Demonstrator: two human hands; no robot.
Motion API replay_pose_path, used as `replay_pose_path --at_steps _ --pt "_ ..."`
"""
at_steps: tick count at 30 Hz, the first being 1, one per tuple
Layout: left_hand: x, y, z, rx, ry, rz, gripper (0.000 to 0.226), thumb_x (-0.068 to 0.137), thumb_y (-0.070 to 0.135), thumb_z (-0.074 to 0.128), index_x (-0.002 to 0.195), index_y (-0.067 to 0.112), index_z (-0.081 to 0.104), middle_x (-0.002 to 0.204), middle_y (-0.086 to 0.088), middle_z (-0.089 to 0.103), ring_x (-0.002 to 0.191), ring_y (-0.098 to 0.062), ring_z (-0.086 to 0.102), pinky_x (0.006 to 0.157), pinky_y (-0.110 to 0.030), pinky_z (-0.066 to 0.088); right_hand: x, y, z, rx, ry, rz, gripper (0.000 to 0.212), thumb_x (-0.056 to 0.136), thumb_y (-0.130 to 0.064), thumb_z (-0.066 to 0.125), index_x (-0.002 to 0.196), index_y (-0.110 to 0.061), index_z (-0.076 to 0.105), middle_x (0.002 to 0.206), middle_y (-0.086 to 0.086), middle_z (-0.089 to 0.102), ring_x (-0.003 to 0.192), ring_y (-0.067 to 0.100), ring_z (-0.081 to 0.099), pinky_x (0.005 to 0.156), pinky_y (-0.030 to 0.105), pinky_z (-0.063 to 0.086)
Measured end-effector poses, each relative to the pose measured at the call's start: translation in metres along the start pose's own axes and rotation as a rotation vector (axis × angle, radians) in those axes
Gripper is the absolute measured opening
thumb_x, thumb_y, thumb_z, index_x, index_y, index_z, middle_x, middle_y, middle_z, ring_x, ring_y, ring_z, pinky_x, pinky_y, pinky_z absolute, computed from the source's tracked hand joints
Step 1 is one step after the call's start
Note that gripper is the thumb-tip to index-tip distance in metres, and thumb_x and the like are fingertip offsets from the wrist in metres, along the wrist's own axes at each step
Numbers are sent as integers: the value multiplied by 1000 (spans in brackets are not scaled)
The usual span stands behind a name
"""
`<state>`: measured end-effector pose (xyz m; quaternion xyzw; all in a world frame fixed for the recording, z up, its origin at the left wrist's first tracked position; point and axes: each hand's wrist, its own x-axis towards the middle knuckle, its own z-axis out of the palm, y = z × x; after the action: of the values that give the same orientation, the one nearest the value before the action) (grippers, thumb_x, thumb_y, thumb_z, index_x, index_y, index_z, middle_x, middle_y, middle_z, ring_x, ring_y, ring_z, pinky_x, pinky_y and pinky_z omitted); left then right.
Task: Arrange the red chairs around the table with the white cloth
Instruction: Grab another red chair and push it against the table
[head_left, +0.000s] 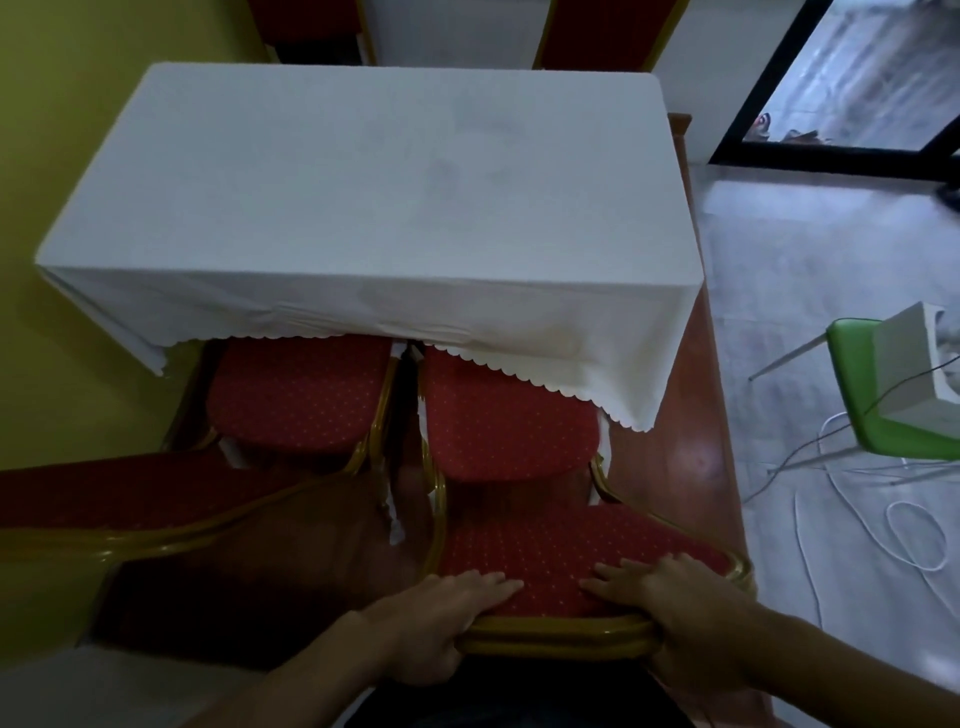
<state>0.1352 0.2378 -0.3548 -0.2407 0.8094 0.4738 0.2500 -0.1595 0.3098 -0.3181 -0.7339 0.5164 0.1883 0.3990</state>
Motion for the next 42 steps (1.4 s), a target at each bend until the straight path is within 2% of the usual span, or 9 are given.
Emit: replay_pose_path --at_steps 6,17,21,26,30,33,36,40,42 --pt "0 -5 13 22 -22 23 87 94 13 51 157 42 -2 166 11 5 151 -12 6 119 -34 8 -6 -10 6 19 -47 1 66 100 -21 49 155 -44 22 166 -10 19 153 13 19 124 43 8" --pt "-39 -52 -20 71 -4 -23 92 91 11 52 152 52 -2 164 16 10 150 -8 9 121 -34 12 31 -57 -13 127 15 17 78 84 -25 55 155 -42 27 163 -10 30 147 10 33 122 41 25" --pt "-42 -52 -40 70 20 -59 88 91 3 50 156 44 6 163 15 13 149 -5 10 113 -21 5 40 -64 -23 99 39 25 77 84 -28 55 156 -38 28 161 -9 34 141 17 43 118 43 33" --pt "-41 -51 -68 80 63 -124 81 92 16 57 156 43 14 163 10 19 148 -11 18 119 -37 11 51 -66 -37 120 159 14 71 81 -35 54 150 -37 41 143 -14 56 120 15 60 104 39 47" --pt "-41 -53 -74 72 52 -119 80 90 20 55 156 43 15 163 8 20 149 -13 19 121 -45 13 51 -58 -43 128 168 -18 73 79 -50 60 148 -38 43 131 -19 63 109 5 62 92 23 48" --pt "-41 -56 -74 62 65 -106 79 92 20 58 156 42 16 163 8 21 148 -11 20 120 -42 14 53 -53 -44 63 114 -19 84 78 -53 61 155 -40 29 151 -19 47 127 4 53 103 24 43" --pt "-42 -57 -74 64 64 -115 82 90 16 60 157 40 17 163 8 22 147 -11 22 118 -37 15 58 -58 -43 32 87 -6 81 86 -37 61 157 -40 23 162 -14 30 143 12 40 115 33 34" --pt "-37 -50 -73 57 85 -119 78 90 33 63 157 31 22 156 8 36 135 -9 41 109 -22 30 59 -66 -39 32 90 26 84 83 -22 61 157 -38 24 163 -11 29 144 13 39 116 37 35" --pt "-32 -43 -73 72 99 -116 78 91 36 63 157 28 23 153 6 40 132 -10 43 108 -23 32 59 -67 -38 34 105 32 83 83 -21 61 156 -37 26 161 -13 33 142 13 41 115 38 37"
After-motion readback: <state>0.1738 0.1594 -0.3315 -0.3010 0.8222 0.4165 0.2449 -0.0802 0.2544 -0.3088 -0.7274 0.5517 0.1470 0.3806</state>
